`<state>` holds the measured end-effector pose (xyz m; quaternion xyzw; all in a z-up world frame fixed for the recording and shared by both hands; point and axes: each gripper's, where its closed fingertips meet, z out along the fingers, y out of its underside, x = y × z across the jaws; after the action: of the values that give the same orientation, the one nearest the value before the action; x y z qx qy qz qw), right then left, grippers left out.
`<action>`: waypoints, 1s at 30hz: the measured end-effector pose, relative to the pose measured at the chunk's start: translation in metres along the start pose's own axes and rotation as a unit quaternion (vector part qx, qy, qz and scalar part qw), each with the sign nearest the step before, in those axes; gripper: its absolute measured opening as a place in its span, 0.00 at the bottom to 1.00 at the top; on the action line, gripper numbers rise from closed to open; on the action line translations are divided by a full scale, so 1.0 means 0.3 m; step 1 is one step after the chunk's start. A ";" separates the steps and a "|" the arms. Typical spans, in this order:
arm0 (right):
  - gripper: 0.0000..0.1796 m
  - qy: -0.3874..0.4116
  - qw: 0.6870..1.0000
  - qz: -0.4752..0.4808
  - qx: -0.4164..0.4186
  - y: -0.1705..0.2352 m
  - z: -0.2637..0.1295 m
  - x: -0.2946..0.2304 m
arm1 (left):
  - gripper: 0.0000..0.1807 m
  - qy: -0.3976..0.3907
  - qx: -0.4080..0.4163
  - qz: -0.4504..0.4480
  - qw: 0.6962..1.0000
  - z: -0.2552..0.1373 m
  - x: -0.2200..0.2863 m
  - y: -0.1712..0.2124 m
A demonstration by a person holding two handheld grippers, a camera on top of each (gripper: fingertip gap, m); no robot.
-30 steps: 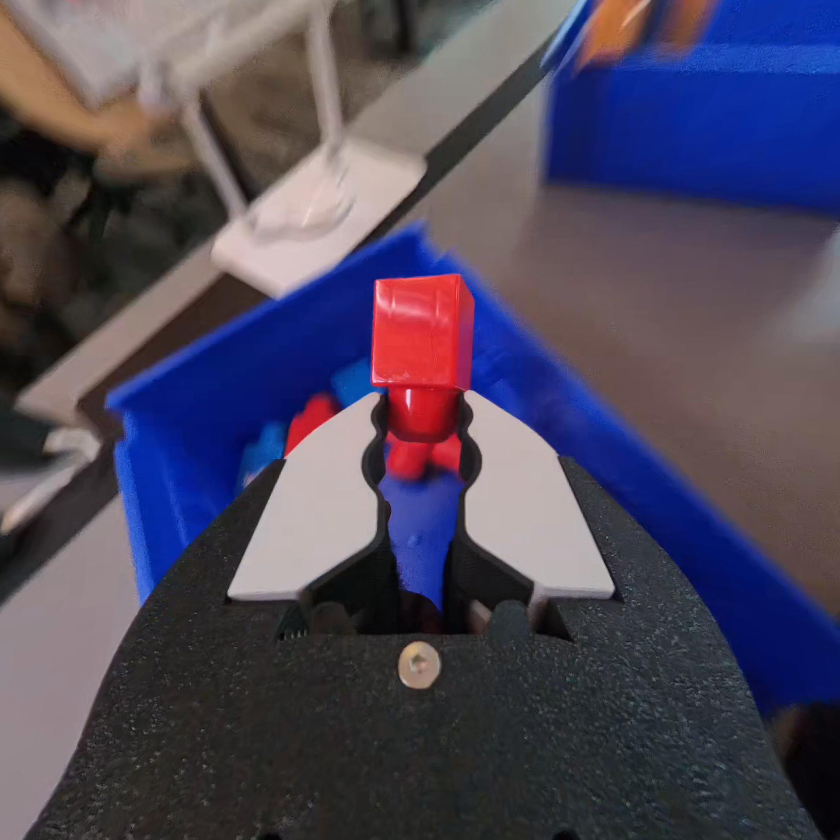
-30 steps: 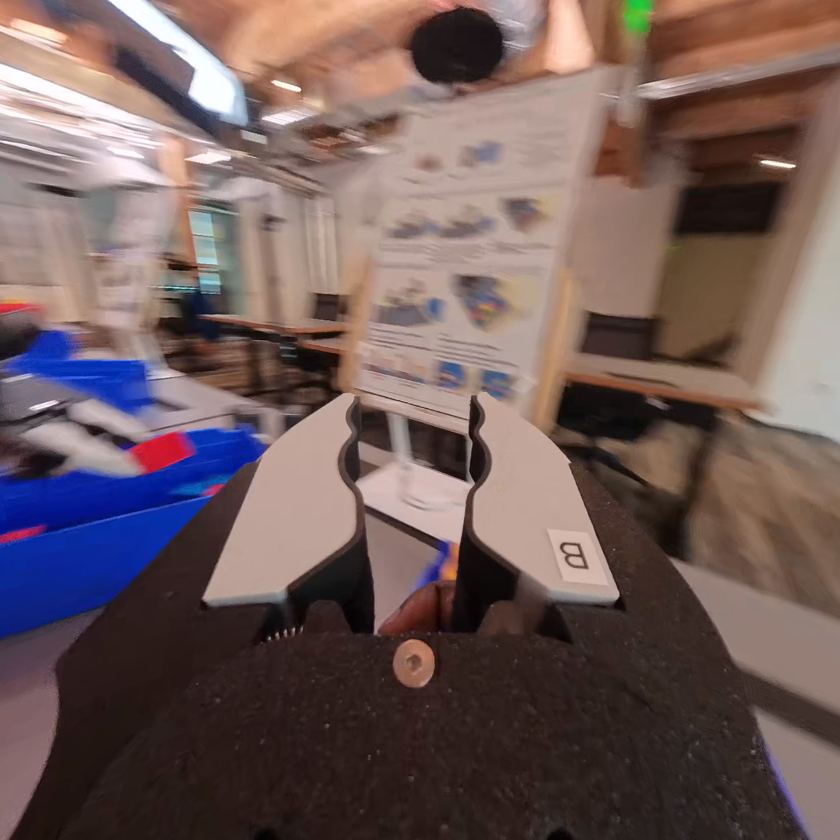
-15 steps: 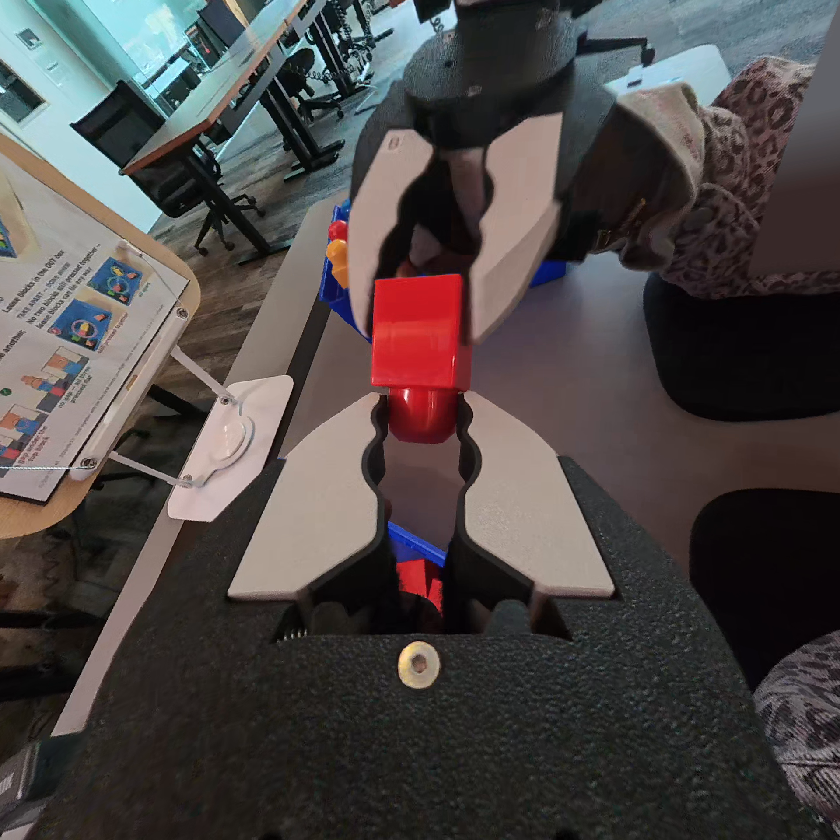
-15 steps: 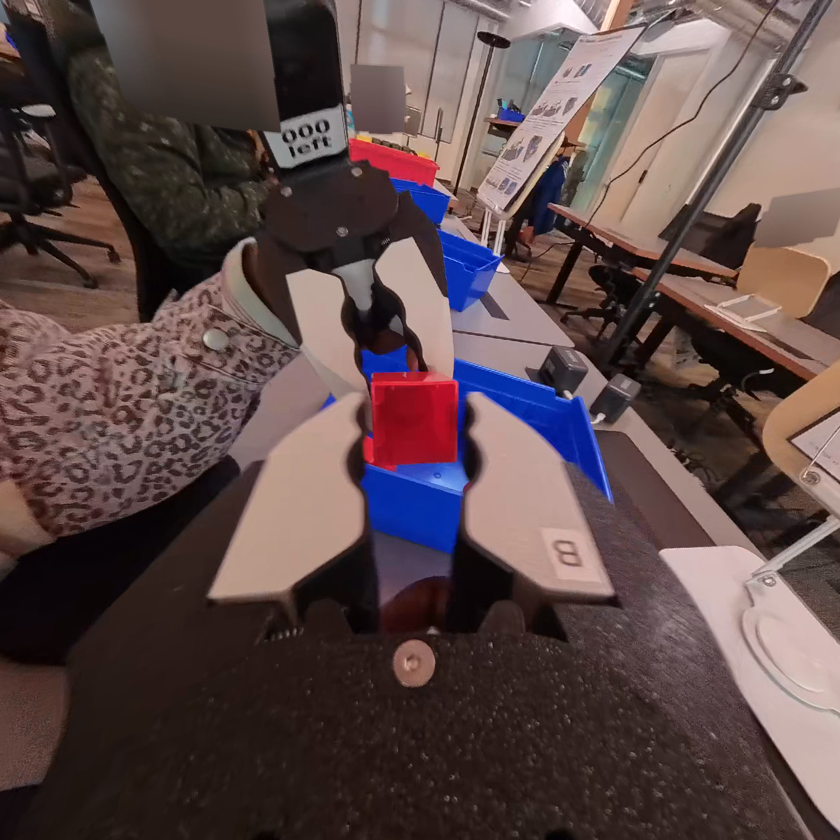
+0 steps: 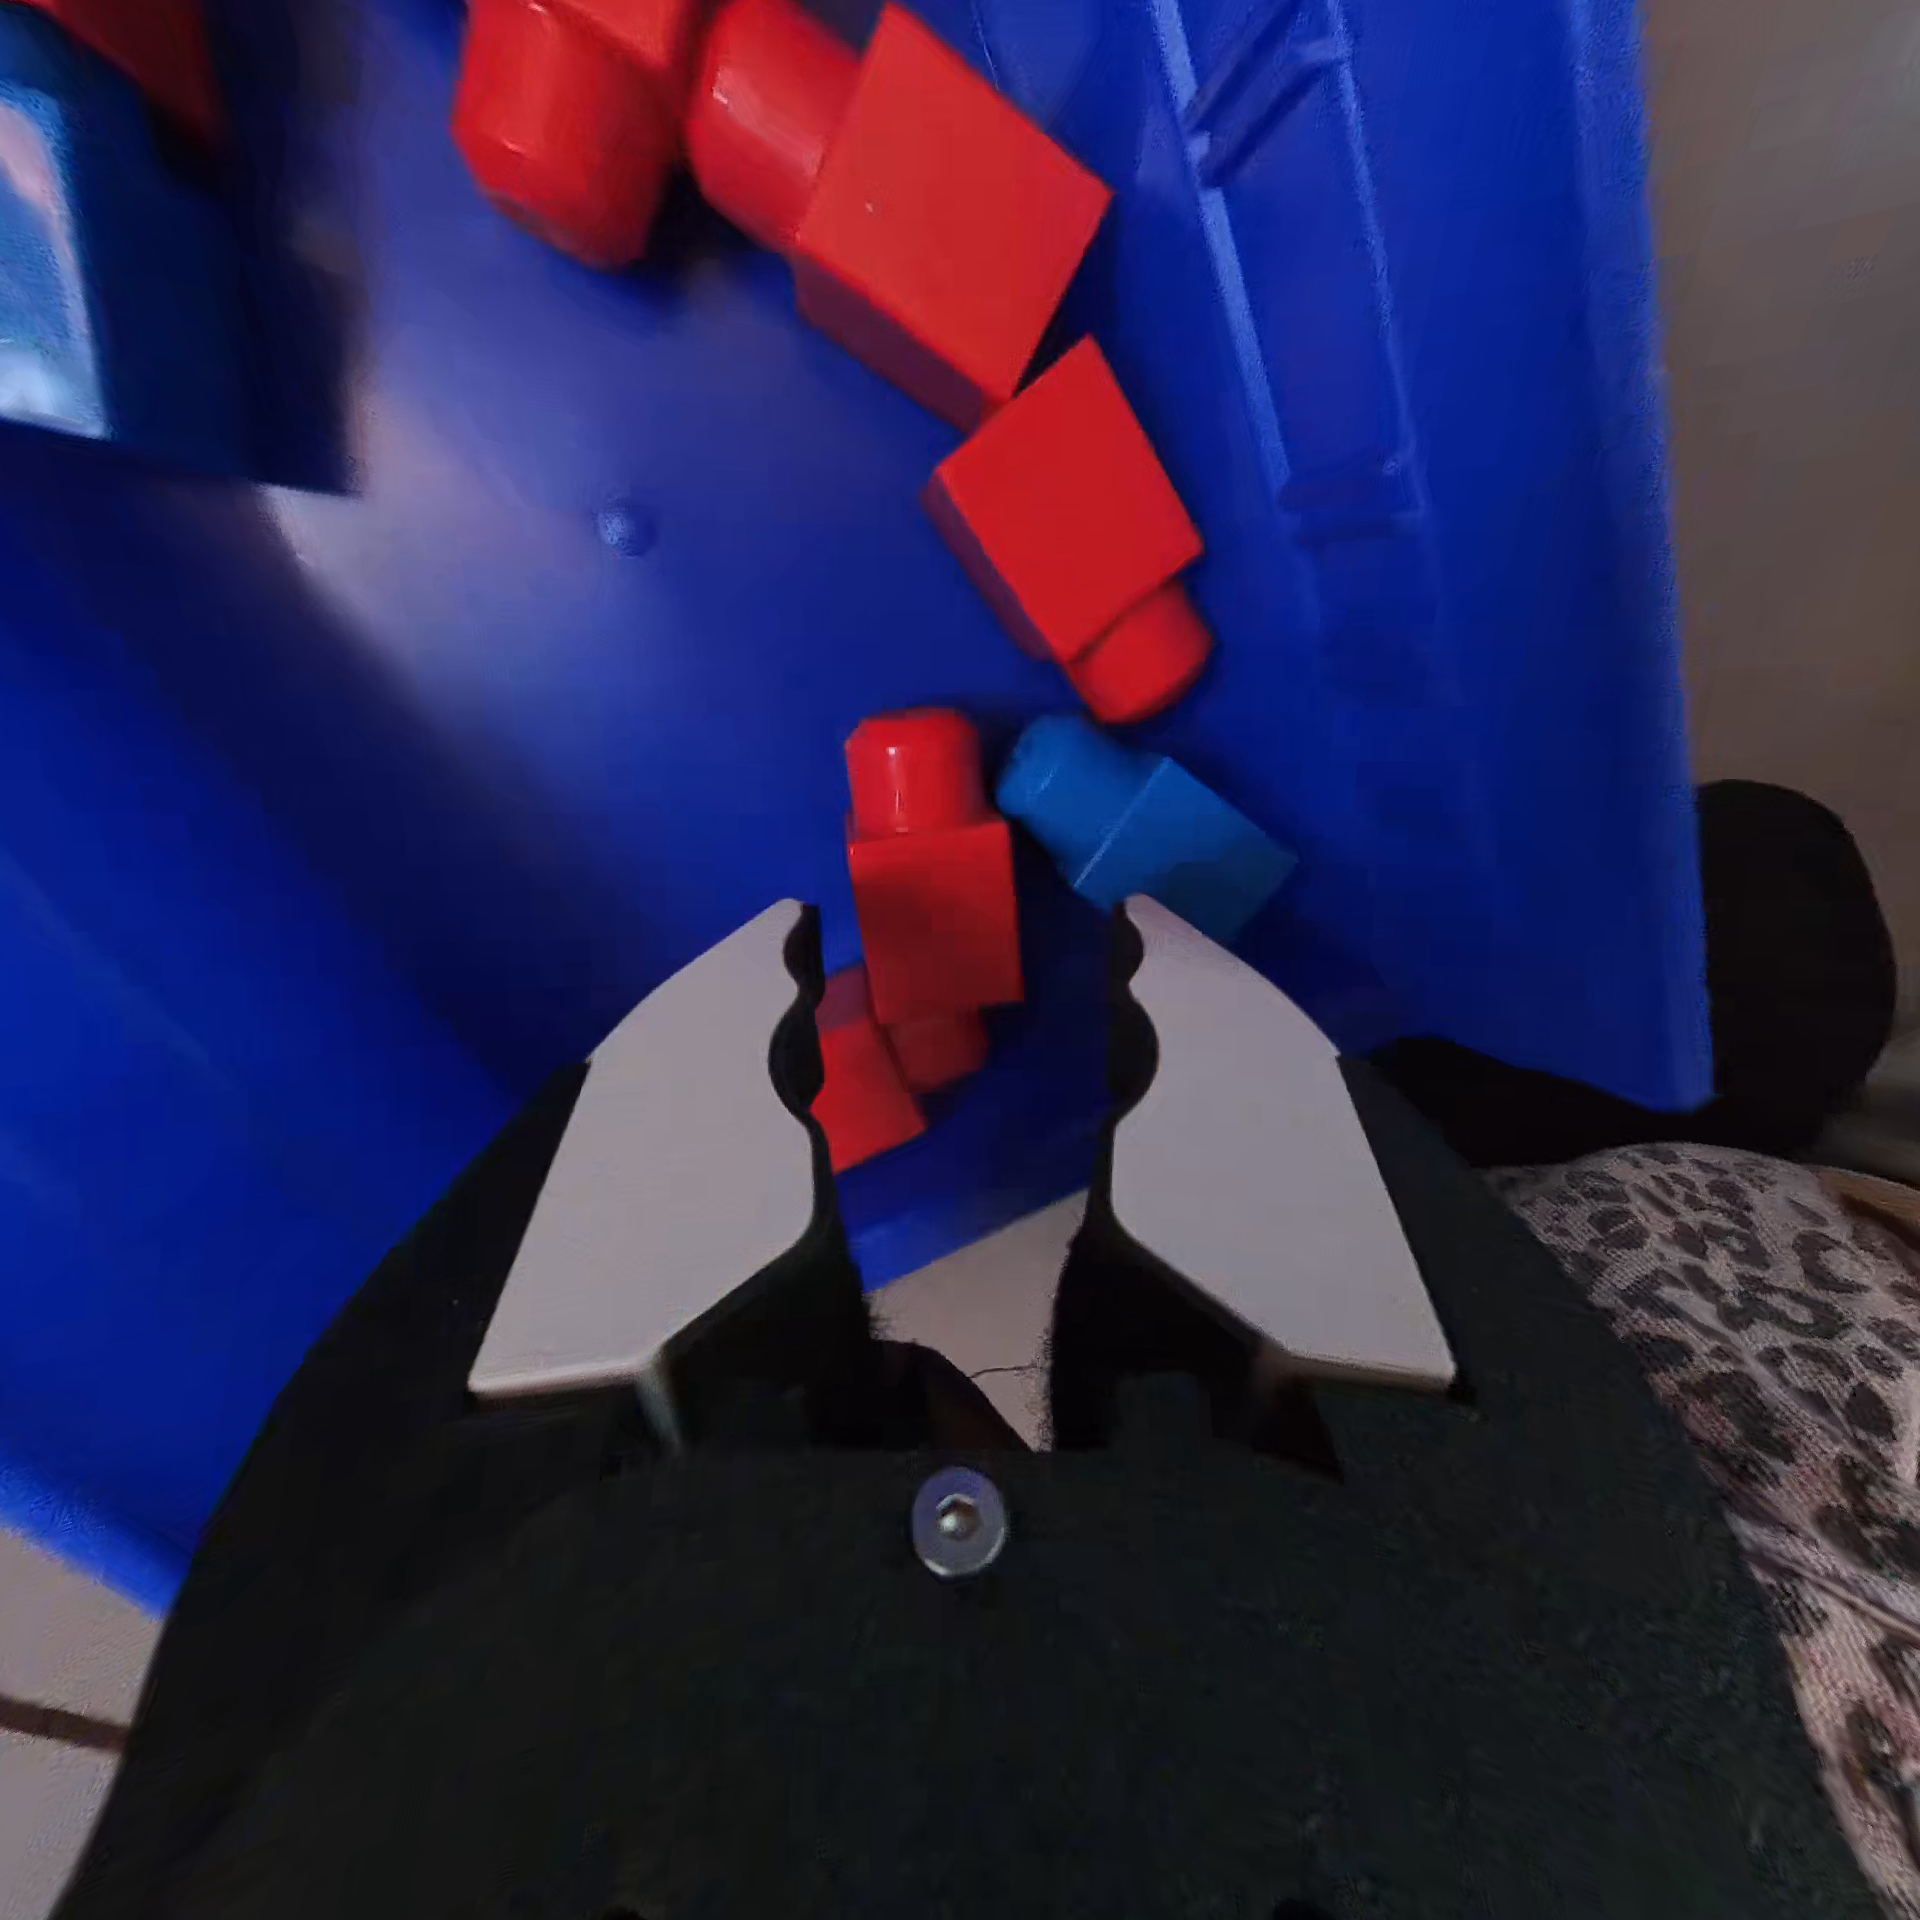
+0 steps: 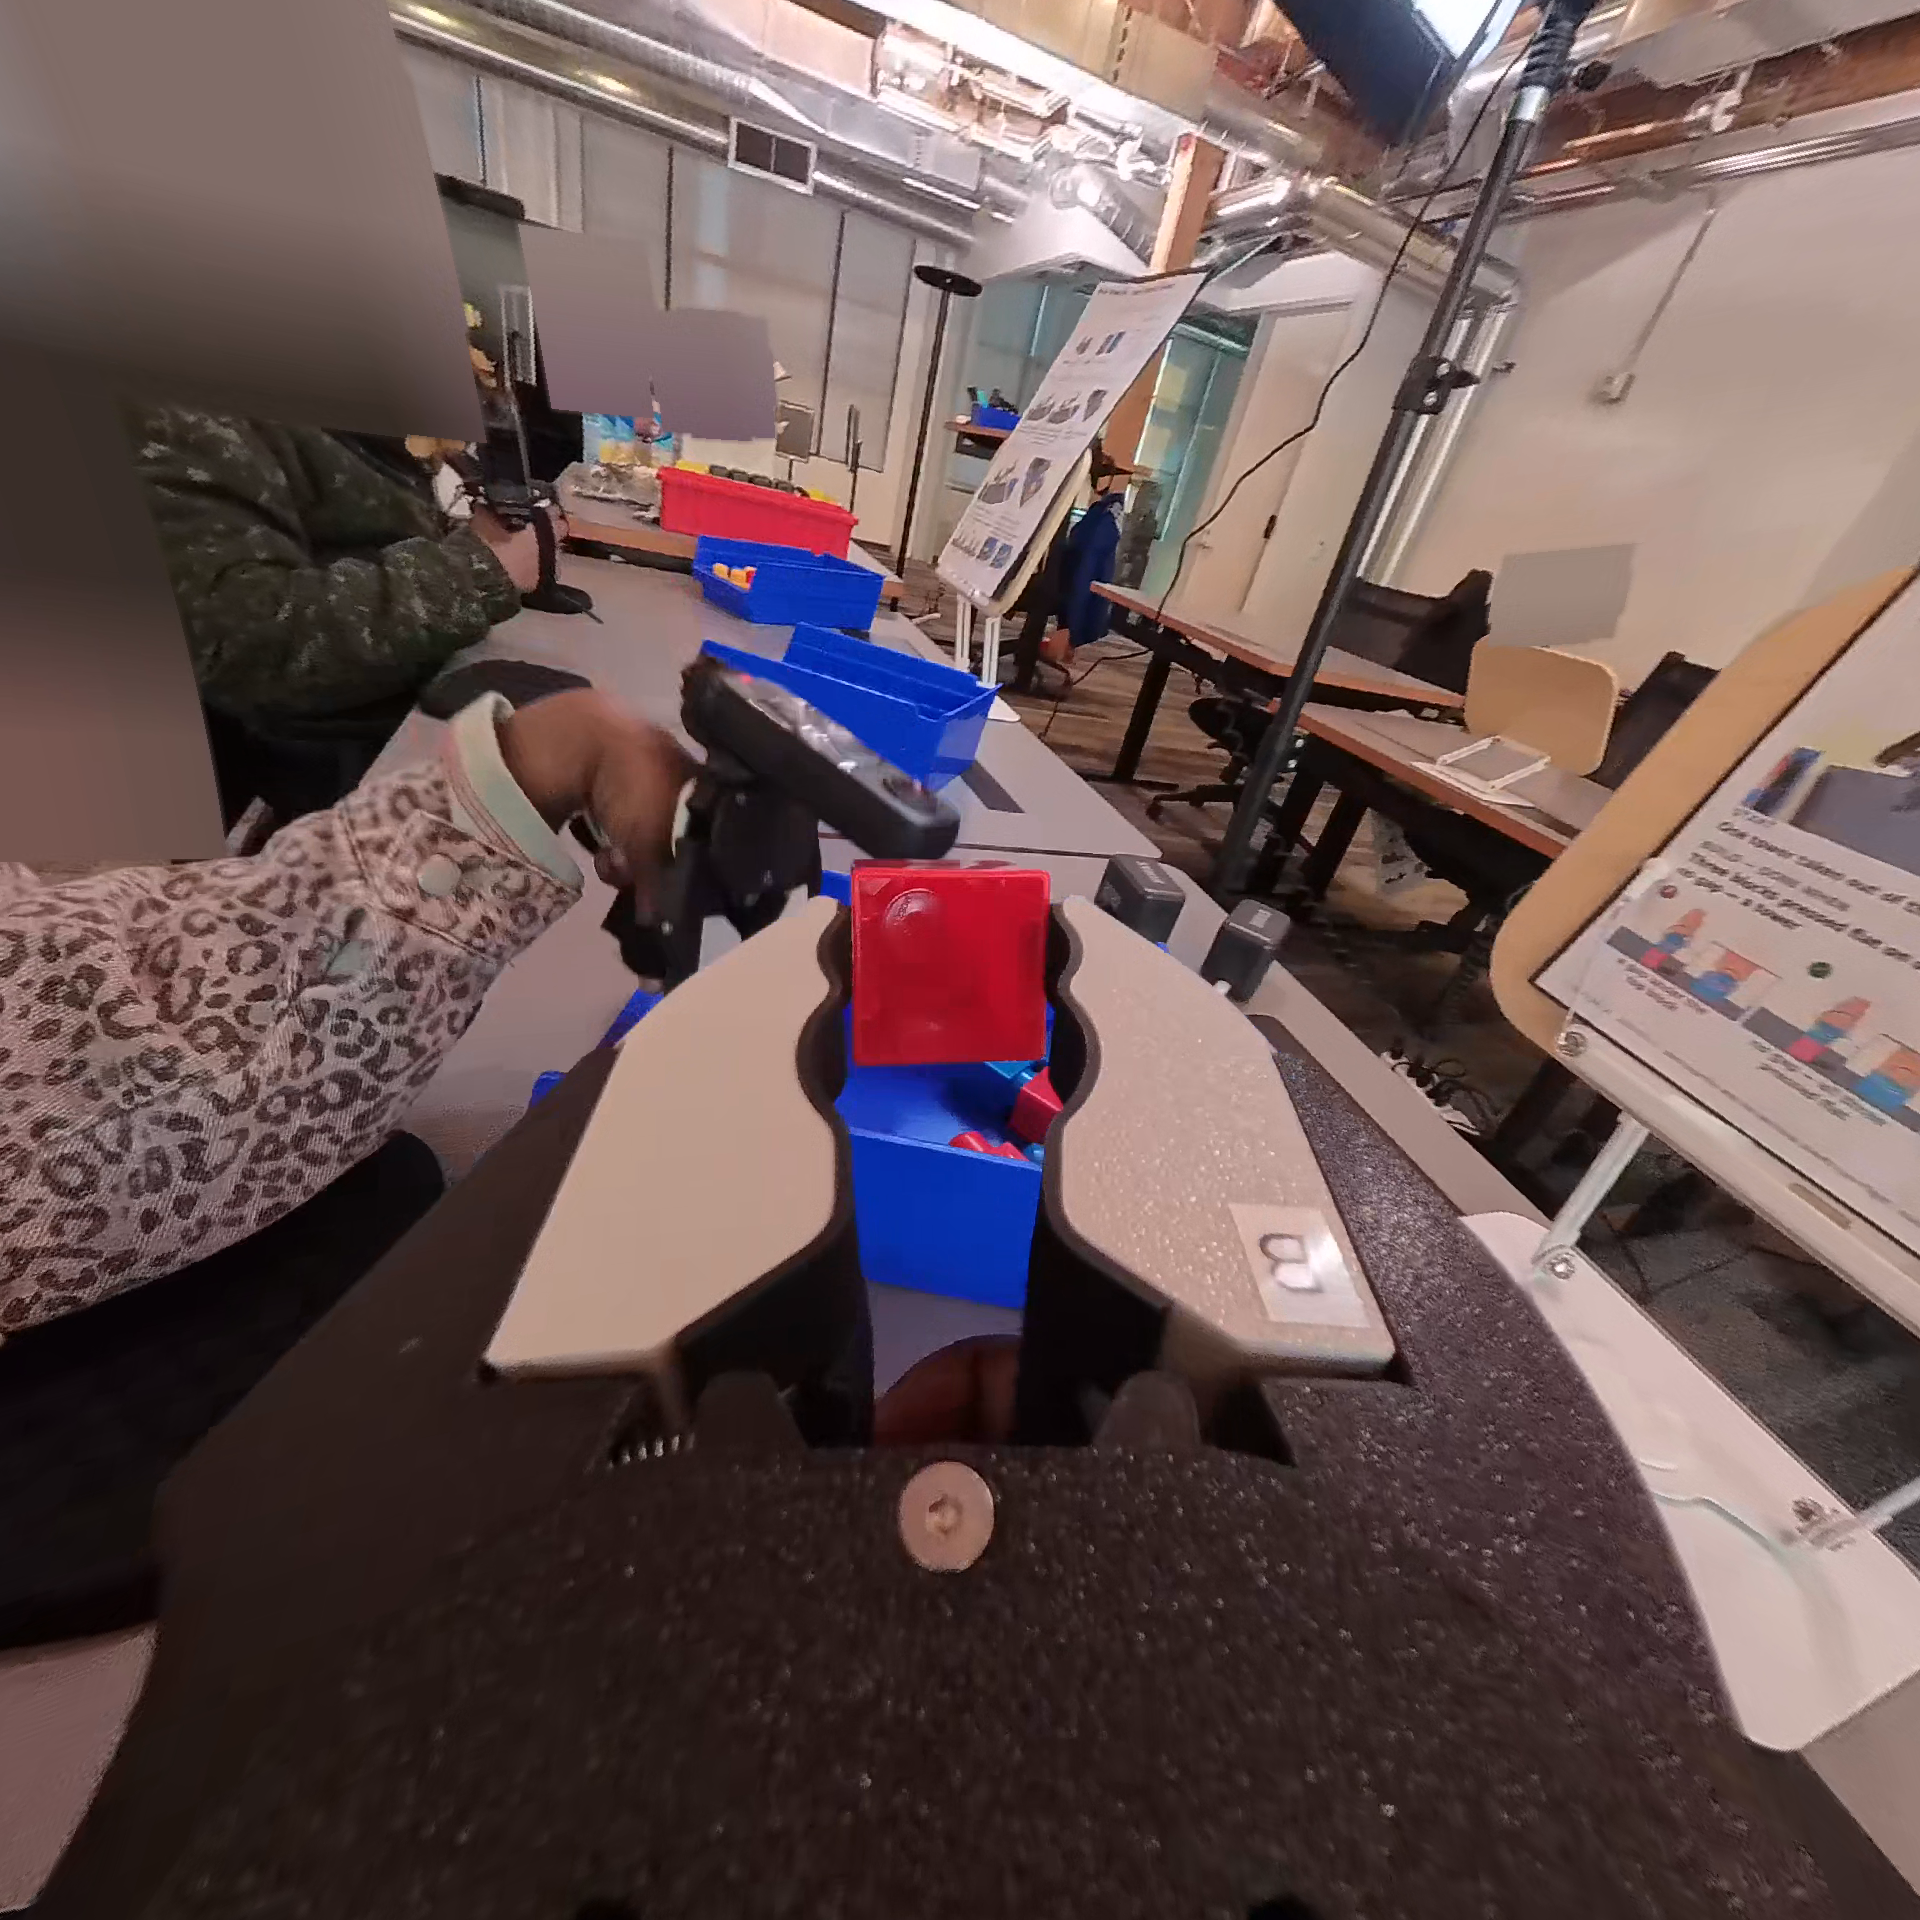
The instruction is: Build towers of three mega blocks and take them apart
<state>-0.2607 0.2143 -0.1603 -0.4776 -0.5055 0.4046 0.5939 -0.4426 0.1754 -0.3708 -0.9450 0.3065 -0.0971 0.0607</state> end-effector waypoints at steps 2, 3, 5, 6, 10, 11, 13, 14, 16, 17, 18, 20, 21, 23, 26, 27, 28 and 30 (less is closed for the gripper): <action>0.19 0.009 1.000 -0.002 0.002 -0.006 -0.013 0.013 | 0.33 0.004 -0.040 -0.003 0.999 0.053 -0.018 0.013; 0.19 0.011 1.000 -0.002 0.003 -0.008 -0.019 0.017 | 0.32 0.030 -0.049 -0.016 0.998 0.062 -0.005 0.007; 0.19 0.014 1.000 -0.001 0.007 -0.013 -0.029 0.024 | 0.31 0.047 -0.054 -0.024 0.997 0.065 0.006 0.005; 0.19 0.015 1.000 -0.001 0.009 -0.016 -0.033 0.026 | 0.28 0.052 -0.048 -0.012 0.997 0.064 0.014 0.001; 0.19 0.021 1.000 0.002 0.017 -0.027 -0.045 0.035 | 0.20 0.003 -0.046 0.000 0.999 0.044 -0.025 0.027; 0.19 0.022 1.000 0.001 0.019 -0.030 -0.047 0.037 | 0.20 0.005 -0.044 -0.001 0.999 0.045 -0.025 0.029; 0.19 0.023 0.999 0.001 0.022 -0.037 -0.051 0.039 | 0.21 0.015 -0.048 0.000 0.999 0.068 -0.026 0.024; 0.19 0.024 0.999 0.001 0.023 -0.038 -0.052 0.040 | 0.21 0.016 -0.062 0.002 0.998 0.089 -0.034 0.030; 0.19 0.027 0.999 -0.001 0.021 -0.038 -0.054 0.042 | 0.21 0.014 -0.074 0.020 0.997 0.120 -0.061 0.017; 0.19 0.028 0.999 -0.004 0.019 -0.037 -0.054 0.042 | 0.20 -0.015 -0.050 0.024 0.998 0.121 -0.092 -0.011; 0.19 0.028 0.999 -0.005 0.018 -0.037 -0.055 0.042 | 0.20 -0.025 -0.028 0.036 0.999 0.114 -0.103 -0.034; 0.19 0.030 0.999 -0.003 0.022 -0.047 -0.055 0.042 | 0.20 -0.049 0.092 0.060 0.993 0.042 -0.112 -0.139; 0.19 0.031 0.999 0.002 0.028 -0.056 -0.053 0.044 | 0.20 -0.084 0.195 0.065 0.975 -0.043 -0.132 -0.228; 0.19 0.033 0.998 0.017 0.054 -0.077 -0.045 0.043 | 0.20 -0.114 0.448 0.022 0.887 -0.314 -0.141 -0.403; 0.19 0.059 0.988 0.033 0.141 -0.130 -0.033 0.060 | 0.20 0.091 0.785 -0.087 0.607 -0.783 -0.027 -0.462; 0.19 0.078 0.980 0.032 0.178 -0.155 -0.038 0.064 | 0.20 0.194 0.828 -0.125 0.512 -0.875 0.002 -0.435; 0.19 0.098 0.970 0.025 0.222 -0.185 -0.048 0.063 | 0.20 0.278 0.837 -0.159 0.444 -0.919 0.022 -0.422; 0.19 0.137 0.946 -0.030 0.291 -0.240 -0.073 0.032 | 0.20 0.407 0.808 -0.181 0.387 -0.942 0.102 -0.451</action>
<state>-0.2377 0.2047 -0.0887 -0.3195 -0.2935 0.4463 0.7827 -0.4039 0.2504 -0.0677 -0.3323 -0.1059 -0.6804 0.6445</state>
